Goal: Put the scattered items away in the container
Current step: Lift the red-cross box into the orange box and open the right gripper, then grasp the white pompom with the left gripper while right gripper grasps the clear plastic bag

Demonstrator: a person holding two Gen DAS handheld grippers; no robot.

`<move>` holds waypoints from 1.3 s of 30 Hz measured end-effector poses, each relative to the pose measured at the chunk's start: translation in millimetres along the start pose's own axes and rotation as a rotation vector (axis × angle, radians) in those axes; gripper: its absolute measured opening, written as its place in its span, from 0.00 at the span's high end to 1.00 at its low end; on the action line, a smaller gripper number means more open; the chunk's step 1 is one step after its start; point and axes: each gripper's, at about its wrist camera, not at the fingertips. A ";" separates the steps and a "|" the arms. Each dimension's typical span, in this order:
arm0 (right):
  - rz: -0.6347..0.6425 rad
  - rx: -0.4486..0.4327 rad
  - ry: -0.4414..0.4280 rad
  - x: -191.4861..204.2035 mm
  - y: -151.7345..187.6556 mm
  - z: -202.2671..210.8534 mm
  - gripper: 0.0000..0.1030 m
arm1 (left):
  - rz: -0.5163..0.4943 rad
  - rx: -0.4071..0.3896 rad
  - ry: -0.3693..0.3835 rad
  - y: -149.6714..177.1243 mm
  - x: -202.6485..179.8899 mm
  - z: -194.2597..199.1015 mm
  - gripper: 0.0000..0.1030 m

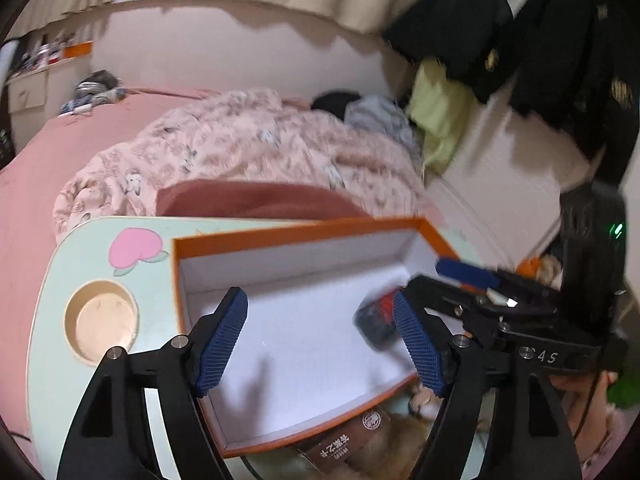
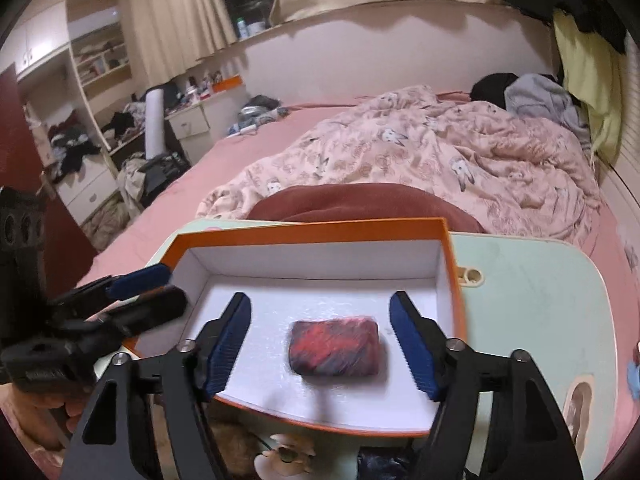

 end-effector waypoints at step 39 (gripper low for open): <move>0.119 0.055 -0.193 34.2 124.8 99.4 0.29 | -0.155 0.038 -0.032 76.5 -4.2 73.1 0.22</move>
Point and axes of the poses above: each gripper's, at about its wrist camera, not at the fingertips, and z roughly against the way its jaws point, x to its left, y to its underside, and after that the axes turned 3 degrees about x, right-handed
